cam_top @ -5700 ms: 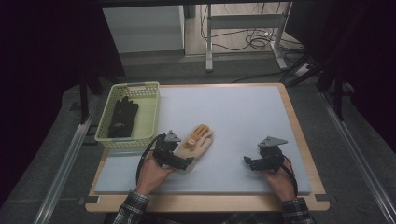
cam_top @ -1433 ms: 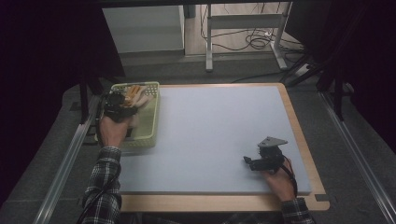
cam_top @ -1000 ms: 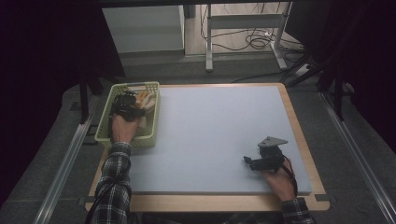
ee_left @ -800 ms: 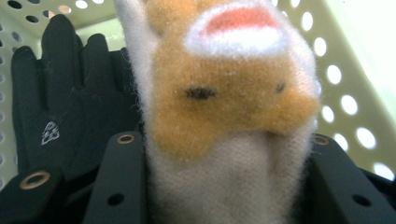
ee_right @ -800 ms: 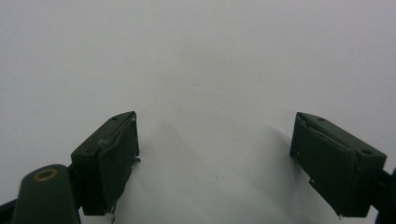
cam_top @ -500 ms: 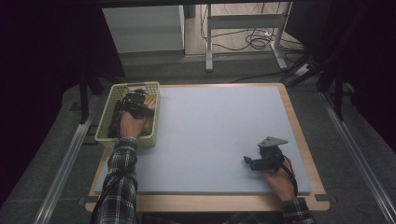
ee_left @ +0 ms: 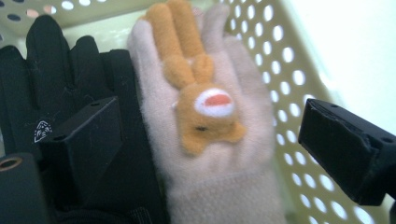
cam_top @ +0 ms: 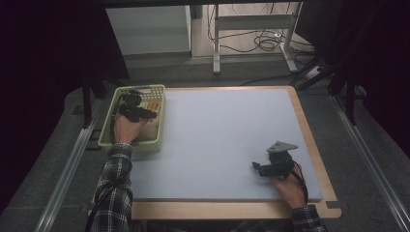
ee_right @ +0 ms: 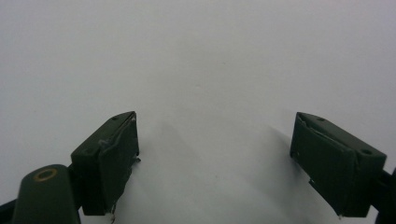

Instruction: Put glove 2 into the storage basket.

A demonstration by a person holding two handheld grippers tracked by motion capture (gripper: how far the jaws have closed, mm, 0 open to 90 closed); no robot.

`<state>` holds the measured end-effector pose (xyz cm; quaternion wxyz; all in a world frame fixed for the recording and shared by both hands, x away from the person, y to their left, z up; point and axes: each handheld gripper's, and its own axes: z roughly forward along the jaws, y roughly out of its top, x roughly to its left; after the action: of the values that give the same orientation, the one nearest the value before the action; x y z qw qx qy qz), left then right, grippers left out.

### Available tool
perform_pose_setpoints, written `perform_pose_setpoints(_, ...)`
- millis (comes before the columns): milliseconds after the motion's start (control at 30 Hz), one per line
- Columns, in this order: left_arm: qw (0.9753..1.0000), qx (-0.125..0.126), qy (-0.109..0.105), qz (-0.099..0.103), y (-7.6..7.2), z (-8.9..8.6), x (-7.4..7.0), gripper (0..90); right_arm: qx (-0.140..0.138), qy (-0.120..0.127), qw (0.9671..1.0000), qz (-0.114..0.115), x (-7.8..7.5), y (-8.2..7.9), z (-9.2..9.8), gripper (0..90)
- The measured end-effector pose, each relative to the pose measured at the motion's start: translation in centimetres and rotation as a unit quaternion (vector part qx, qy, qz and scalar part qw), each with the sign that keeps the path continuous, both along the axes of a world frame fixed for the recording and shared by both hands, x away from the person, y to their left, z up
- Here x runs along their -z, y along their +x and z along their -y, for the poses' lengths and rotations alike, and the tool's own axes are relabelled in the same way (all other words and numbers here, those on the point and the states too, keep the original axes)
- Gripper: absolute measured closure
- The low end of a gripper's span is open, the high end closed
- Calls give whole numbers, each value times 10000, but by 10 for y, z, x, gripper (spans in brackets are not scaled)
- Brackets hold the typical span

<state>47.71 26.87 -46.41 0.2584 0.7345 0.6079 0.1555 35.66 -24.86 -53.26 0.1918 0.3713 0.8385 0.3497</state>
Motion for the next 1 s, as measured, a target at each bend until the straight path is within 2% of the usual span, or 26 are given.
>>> perform_pose_setpoints(100,9999,100,-81,85,-5,-1,-1,50,-3,-5,10000,7,0,0,0,150)
perform_pose_setpoints(233,9991,169,-338,217,-11,-5,-2,41,-6,-8,10000,17,0,0,0,150)
perform_pose_setpoints(300,9987,241,-362,263,-15,-7,-2,33,-7,-8,10000,16,0,0,0,150)
perform_pose_setpoints(533,9967,225,-552,542,-28,-14,-8,14,-3,-14,10000,21,0,0,0,150)
perform_pose_setpoints(700,9968,271,-435,618,-36,-16,-11,5,-5,-10,10000,17,0,0,0,150)
perform_pose_setpoints(1000,9946,474,-308,870,-53,-17,-18,2,-2,-16,10000,19,0,0,0,150)
